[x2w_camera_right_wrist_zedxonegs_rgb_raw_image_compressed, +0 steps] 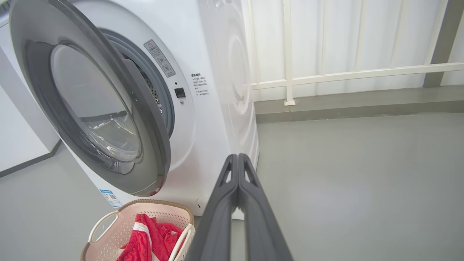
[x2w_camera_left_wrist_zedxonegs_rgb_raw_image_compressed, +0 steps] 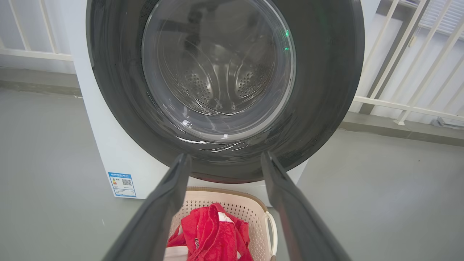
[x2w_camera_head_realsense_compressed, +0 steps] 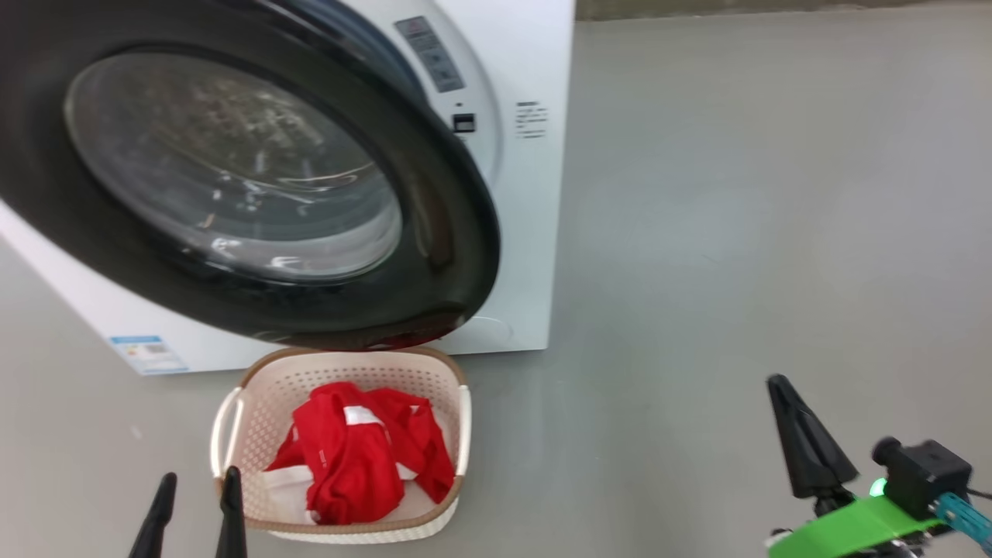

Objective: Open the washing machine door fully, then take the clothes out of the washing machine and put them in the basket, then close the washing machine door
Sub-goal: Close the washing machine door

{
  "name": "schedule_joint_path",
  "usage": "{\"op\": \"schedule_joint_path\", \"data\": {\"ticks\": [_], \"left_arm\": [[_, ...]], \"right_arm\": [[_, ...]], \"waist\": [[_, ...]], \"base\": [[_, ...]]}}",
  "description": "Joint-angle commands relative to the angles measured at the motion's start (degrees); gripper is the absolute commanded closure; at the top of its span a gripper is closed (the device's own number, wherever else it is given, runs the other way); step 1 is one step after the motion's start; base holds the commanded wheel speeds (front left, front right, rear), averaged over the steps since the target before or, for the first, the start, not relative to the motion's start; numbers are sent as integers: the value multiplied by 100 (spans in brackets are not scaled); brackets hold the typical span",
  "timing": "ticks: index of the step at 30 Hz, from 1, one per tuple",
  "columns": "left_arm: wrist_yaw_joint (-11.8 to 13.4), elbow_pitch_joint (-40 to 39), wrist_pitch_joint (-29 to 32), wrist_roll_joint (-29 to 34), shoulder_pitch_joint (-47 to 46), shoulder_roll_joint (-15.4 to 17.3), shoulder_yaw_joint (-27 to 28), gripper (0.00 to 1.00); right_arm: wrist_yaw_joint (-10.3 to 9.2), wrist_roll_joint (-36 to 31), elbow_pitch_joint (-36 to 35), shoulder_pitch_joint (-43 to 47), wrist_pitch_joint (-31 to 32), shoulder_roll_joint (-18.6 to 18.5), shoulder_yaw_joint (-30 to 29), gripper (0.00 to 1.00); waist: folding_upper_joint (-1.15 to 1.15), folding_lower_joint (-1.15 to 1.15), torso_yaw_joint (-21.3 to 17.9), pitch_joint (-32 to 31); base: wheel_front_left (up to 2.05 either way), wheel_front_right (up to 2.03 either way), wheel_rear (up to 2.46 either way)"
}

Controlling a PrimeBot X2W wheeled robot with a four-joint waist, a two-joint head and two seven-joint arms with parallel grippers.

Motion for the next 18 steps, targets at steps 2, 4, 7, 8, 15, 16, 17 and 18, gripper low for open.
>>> {"op": "schedule_joint_path", "data": {"ticks": [2,4,7,8,15,16,17,18], "left_arm": [[-32,-151,-70,-43,-141,23,95,0],[-32,-156,-70,-47,-149,15,49,0],[-32,-156,-70,-52,-148,7,4,0],[-32,-152,-70,-53,-148,4,-22,0],[-32,-77,-70,-87,-194,-8,-238,0],[-32,-76,-70,-111,-212,-8,-266,0],[-32,-78,-70,-132,-234,-8,-298,0],[-32,-79,-70,-150,-261,-9,-325,0]], "right_arm": [[36,72,-133,-357,-37,-62,309,100],[36,90,-98,-455,-37,-68,461,100],[36,110,-59,-545,-37,-72,621,100],[36,120,-41,-591,-37,-70,694,100],[36,190,99,-992,-37,-39,1133,100],[36,200,118,-1065,-37,-38,1178,100],[36,210,135,-1142,-37,-36,1216,100],[36,215,153,-1222,-37,-35,1250,100]], "waist": [[0,0,303,-19],[0,0,458,-30],[0,0,620,-40],[0,0,703,-42],[0,0,1188,15],[0,0,1242,40],[0,0,1290,72],[0,0,1332,107]], "base": [[0,0,0],[0,0,0],[0,0,0],[0,0,0],[0,0,0],[0,0,0],[0,0,0],[0,0,0]]}}
